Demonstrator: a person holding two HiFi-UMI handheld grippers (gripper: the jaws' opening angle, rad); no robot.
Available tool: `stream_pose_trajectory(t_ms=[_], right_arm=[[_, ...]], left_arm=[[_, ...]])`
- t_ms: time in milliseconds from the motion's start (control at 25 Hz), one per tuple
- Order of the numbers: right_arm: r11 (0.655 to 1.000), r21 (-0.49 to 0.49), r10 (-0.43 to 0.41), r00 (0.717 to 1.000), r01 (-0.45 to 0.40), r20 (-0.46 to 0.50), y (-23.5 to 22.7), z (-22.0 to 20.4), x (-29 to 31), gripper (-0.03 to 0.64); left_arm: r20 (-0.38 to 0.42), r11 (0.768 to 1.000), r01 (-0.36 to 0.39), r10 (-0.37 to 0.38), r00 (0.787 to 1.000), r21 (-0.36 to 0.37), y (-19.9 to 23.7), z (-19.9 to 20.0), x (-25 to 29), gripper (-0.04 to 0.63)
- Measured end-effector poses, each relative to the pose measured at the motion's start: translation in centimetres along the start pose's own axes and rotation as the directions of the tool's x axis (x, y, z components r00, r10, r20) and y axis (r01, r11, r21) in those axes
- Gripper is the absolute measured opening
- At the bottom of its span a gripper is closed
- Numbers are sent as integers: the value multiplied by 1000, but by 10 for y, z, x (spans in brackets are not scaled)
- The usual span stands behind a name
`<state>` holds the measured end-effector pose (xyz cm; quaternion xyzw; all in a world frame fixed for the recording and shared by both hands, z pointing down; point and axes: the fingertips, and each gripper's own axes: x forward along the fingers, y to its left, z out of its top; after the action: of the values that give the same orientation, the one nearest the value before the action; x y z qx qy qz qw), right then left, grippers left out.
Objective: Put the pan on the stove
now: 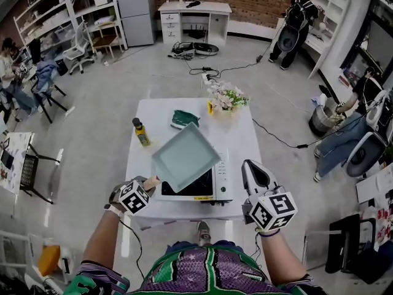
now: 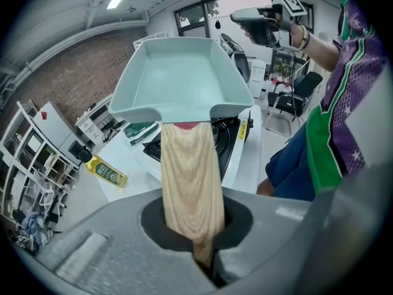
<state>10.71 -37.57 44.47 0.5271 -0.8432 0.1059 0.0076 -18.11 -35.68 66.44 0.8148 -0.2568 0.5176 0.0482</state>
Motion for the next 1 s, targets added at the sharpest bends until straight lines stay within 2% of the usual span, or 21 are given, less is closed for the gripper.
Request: stream_pose_trajectory(t_ms=[480, 1000], right_arm=[[1000, -1, 30, 999, -30, -16, -6, -5, 28, 2], [999, 7, 36, 998, -35, -53, -6, -18, 40, 2]], left_arm=[[-111, 994, 93, -86, 990, 58, 3, -14, 28, 14], [-265, 973, 195, -157, 951, 125, 13, -38, 43, 15]])
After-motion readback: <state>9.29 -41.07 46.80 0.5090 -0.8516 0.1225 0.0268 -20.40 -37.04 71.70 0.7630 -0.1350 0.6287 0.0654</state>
